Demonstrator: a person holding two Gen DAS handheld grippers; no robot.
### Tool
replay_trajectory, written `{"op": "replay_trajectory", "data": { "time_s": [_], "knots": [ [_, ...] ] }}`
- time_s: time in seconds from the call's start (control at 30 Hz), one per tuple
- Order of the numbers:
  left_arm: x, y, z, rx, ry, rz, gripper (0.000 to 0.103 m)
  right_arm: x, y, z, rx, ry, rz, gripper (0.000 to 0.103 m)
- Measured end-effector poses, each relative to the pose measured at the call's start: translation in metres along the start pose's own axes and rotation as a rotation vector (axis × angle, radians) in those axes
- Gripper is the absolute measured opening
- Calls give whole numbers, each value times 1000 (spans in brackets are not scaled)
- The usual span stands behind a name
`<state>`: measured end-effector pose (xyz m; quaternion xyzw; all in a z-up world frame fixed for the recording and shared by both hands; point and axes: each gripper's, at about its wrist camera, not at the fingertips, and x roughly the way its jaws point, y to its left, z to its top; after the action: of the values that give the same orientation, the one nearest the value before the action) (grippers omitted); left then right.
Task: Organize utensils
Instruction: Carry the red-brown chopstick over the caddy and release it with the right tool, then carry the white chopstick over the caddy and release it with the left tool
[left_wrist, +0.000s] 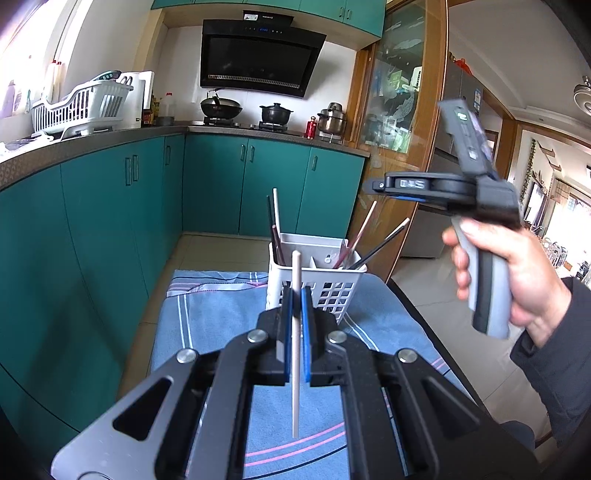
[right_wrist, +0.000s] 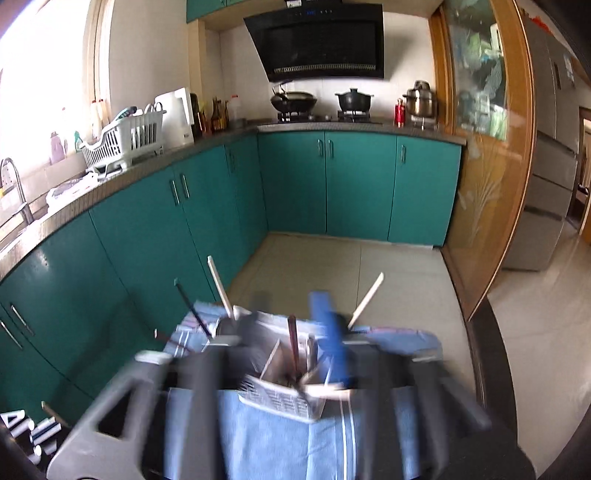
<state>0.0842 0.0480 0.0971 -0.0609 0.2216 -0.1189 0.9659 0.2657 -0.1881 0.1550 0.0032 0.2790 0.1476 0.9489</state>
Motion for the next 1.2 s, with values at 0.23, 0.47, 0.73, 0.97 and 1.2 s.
{"op": "replay_trajectory", "data": {
  "time_s": [0.23,0.47,0.73,0.97,1.2],
  "knots": [
    [9,0,-5,2,15,18,4,-117,-32,-75,99,-424,-5,100],
    [18,-19,-3,44,25,57,4,-105,-71,-230,217,-288,-32,100],
    [29,-44,44,41,17,38,4,-54,-69,-247,235,9,51,100],
    [32,-69,144,74,-79,50,4,-50,-80,-250,239,35,69,100],
    [67,-79,200,88,-129,107,4,-50,-89,-251,262,39,82,100]
  ]
}}
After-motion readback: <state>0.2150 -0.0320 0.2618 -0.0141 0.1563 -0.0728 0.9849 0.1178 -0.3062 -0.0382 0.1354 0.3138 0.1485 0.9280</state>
